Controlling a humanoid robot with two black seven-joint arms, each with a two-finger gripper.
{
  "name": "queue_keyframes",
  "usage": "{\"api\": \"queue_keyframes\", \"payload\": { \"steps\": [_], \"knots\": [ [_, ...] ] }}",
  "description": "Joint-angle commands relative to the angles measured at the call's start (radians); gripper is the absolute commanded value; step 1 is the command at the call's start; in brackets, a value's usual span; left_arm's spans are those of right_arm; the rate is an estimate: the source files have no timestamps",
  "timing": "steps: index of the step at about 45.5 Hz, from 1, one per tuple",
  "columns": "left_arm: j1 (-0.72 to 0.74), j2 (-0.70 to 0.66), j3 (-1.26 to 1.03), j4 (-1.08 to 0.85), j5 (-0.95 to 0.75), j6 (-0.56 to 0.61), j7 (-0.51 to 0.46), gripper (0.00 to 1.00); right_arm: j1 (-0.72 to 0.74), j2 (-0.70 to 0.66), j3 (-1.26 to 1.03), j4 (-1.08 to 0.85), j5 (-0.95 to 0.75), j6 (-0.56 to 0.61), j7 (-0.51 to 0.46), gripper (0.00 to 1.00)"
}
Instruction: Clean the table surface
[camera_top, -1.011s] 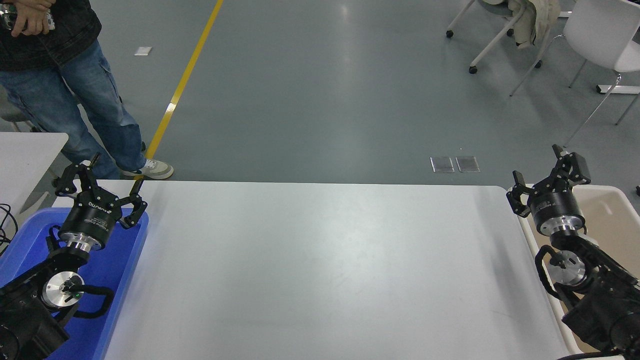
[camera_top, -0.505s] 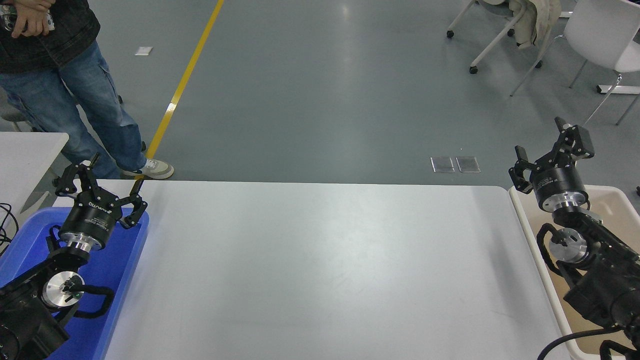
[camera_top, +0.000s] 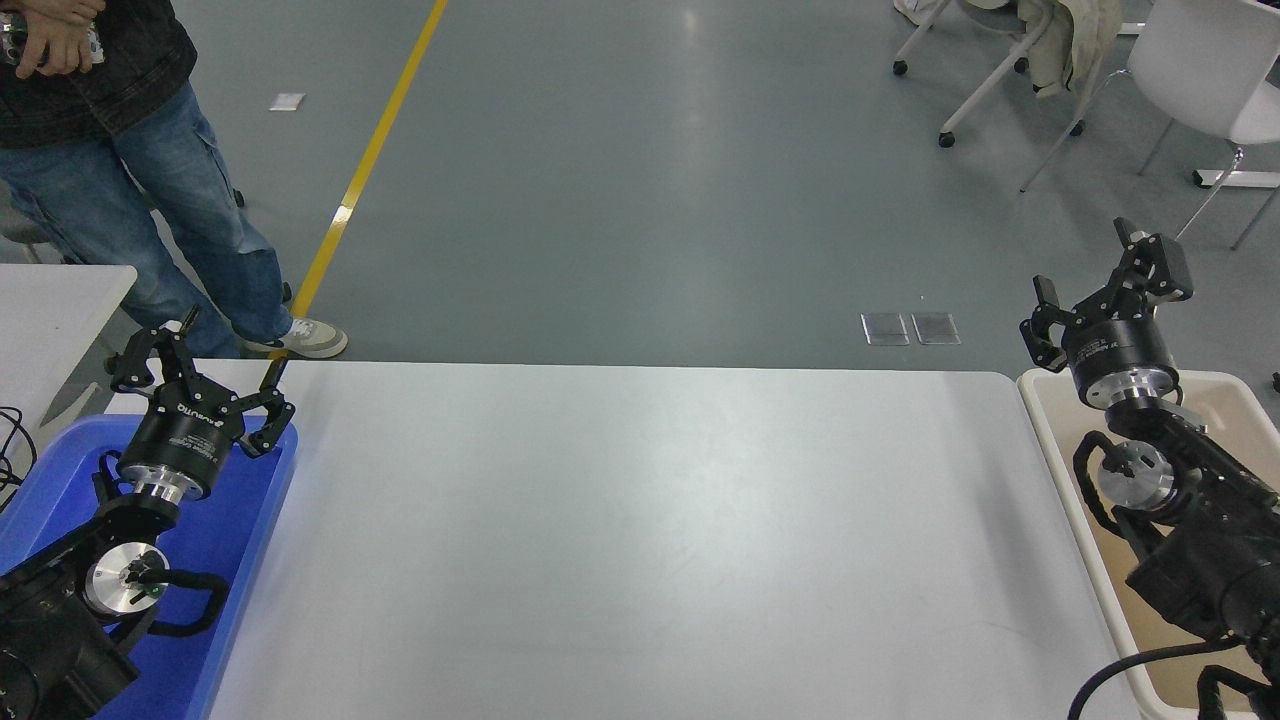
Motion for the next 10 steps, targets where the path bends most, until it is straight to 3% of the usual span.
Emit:
{"api": "queue_keyframes", "payload": {
  "steps": [1,10],
  "knots": [
    [0.000,0.001,0.000,0.000,0.000,0.000,0.000,1.00,0.004,0.001,0.000,-0.001,0.003,-0.003,0.000,0.99],
    [0.000,0.001,0.000,0.001,0.000,0.000,0.000,1.00,-0.001,-0.001,0.000,-0.001,0.003,-0.001,0.000,0.99]
  ]
}}
